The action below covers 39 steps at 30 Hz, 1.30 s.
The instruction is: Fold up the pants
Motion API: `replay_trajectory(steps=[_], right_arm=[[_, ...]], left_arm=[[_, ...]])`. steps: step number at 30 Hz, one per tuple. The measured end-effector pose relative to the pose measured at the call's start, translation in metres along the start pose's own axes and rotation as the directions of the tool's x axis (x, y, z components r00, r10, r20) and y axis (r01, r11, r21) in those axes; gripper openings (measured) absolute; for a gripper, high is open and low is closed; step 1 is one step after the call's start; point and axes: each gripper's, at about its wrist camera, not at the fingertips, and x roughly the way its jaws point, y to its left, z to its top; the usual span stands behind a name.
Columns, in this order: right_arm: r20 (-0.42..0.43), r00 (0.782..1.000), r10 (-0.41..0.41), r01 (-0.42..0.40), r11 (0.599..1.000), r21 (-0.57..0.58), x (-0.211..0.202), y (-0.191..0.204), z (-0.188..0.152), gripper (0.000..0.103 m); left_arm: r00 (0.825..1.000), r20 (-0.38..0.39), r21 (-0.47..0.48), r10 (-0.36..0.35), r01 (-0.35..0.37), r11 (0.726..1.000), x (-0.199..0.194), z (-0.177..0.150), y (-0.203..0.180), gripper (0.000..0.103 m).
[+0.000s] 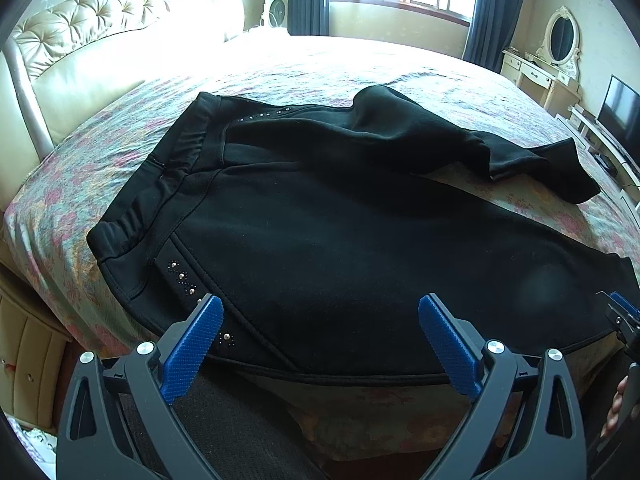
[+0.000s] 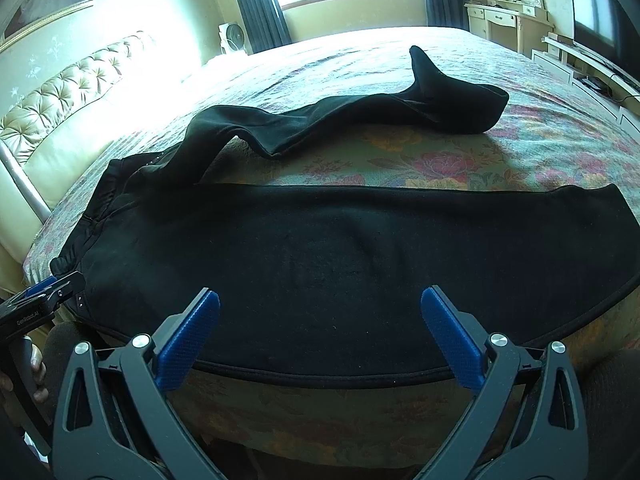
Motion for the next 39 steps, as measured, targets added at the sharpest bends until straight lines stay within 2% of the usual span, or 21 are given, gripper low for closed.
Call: replay_trajectory(steps=[9, 39], right_arm=[[-0.021, 1.000, -0.014, 0.013, 0.999, -0.031, 0.008, 0.009, 0.002, 0.101], [-0.061, 0.998, -0.017, 0.016, 1.000, -0.017, 0.017, 0.003, -0.001, 0.101]], left_arm=[[1.000, 0.001, 0.027, -0.027, 0.027, 0.999, -0.002, -0.002, -0.008, 0.098], [0.999, -0.022, 0.050, -0.042, 0.043, 0.998, 0.001, -0.004, -0.014, 0.098]])
